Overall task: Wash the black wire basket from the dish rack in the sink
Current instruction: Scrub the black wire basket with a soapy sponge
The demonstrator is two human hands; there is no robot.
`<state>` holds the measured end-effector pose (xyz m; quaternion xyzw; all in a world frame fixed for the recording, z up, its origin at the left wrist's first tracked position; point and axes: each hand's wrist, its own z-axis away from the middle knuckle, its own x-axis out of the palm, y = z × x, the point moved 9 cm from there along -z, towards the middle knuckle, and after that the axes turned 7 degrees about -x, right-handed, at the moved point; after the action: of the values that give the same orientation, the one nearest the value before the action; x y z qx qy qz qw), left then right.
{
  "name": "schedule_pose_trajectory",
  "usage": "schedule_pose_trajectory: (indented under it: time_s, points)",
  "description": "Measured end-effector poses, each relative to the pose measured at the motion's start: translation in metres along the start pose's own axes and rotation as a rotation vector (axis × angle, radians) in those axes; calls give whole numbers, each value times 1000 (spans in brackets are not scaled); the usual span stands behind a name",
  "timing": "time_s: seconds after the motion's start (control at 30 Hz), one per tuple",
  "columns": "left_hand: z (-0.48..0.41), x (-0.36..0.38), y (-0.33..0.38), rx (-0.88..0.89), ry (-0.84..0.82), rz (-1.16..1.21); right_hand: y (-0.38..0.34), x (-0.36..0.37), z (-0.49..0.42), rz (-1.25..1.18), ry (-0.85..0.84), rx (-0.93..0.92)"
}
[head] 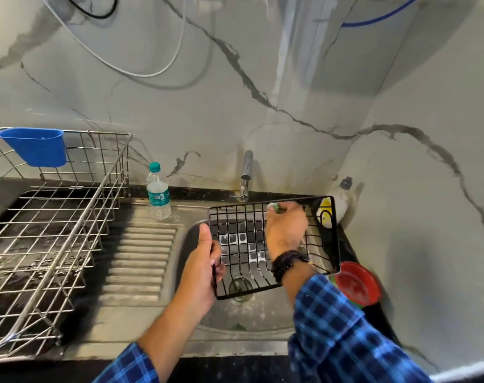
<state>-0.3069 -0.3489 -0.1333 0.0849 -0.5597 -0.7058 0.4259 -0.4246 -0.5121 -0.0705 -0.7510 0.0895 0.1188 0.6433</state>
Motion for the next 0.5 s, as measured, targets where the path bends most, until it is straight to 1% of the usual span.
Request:
schedule_pose_trajectory:
  time_s: [0.07,0.1,0.13,0.17,0.23,0.33,0.37,0.4,0.43,0.47,0.5]
  points:
    - [-2,4,-7,-34,9,4,-5,25,16,-55,-94,-10]
    - [-3,5,-9,-47,11,9,-9,41,28,-97,-175,-7]
    - [-5,4,-11,-54,14,12,-10,53,36,-134,-229,14]
    - [-7,2,-12,-47,23,5,-6,58,42,-215,-239,73]
    - [-8,-4,-11,-24,42,-17,4,55,39,-321,-162,176]
    - [-4,-12,-14,-49,73,24,22,35,19,-440,-83,412]
    - [-4,-14,-14,-58,72,40,21,19,15,-282,-57,418]
    - [-4,-15,-15,-61,74,54,7,7,3,26,-142,258]
    - [-3,-15,-14,-62,76,68,-5,-4,-3,166,-151,186]
    - [-2,-14,-14,-68,76,82,-4,-16,-9,181,-132,183]
    - [-2,-13,-14,-74,71,105,-3,-18,-16,101,-113,180]
